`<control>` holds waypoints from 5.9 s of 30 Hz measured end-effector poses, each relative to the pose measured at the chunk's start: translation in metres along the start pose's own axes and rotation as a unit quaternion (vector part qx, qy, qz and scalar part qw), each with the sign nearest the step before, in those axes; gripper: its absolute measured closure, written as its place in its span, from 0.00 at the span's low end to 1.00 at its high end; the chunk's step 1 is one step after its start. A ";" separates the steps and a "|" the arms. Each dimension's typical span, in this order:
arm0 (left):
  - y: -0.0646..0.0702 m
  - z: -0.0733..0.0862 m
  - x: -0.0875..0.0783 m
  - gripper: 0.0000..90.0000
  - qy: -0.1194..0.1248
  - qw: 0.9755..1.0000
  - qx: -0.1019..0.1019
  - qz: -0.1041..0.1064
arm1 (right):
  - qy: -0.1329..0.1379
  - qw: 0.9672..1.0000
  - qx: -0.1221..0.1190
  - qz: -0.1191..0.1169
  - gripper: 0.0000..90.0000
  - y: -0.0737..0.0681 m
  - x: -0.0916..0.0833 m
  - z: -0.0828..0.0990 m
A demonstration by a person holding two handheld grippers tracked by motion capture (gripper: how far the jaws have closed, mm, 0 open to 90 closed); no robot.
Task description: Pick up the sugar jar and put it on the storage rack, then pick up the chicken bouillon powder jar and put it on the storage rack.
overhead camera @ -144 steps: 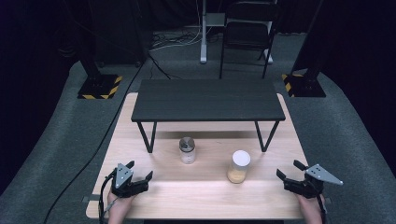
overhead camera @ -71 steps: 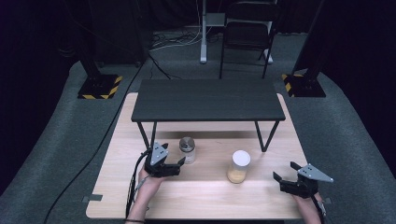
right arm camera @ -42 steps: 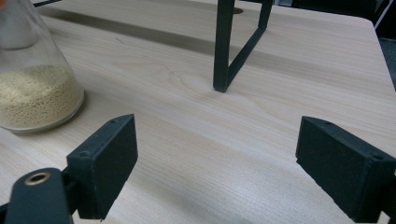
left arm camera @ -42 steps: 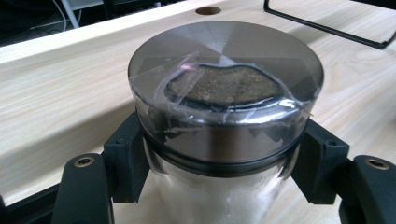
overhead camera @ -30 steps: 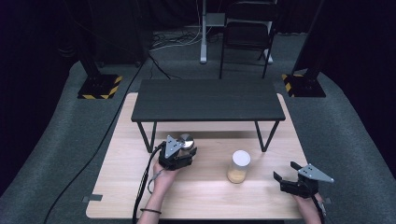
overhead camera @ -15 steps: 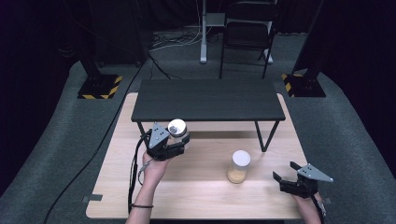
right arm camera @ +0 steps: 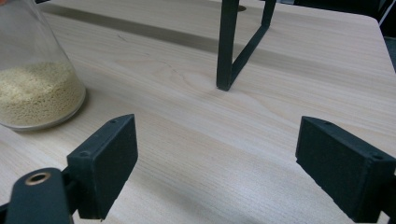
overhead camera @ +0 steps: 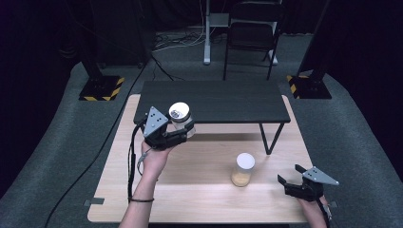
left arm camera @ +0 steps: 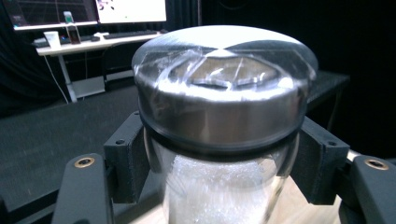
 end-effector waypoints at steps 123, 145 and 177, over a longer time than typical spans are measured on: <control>0.001 0.175 -0.051 0.12 -0.156 0.984 0.008 -0.088 | -0.010 1.000 -0.007 -0.001 0.13 -0.002 0.003 -0.003; 0.001 0.174 -0.050 0.12 -0.157 0.983 -0.003 -0.094 | 0.031 0.997 -0.016 -0.073 0.06 -0.004 0.000 -0.003; 0.001 0.173 -0.049 0.11 -0.163 0.982 -0.002 -0.093 | 0.036 0.983 -0.069 -0.167 0.08 -0.048 0.041 -0.039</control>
Point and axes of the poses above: each handheld gripper's, and its own axes: x roughly forward along the jaws, z roughly out of its underside, y roughly to its right, the point moved 2 cm from there along x, roughly forward along the jaws, and after that the axes turned 4 degrees about -y, right-handed, at the moved point
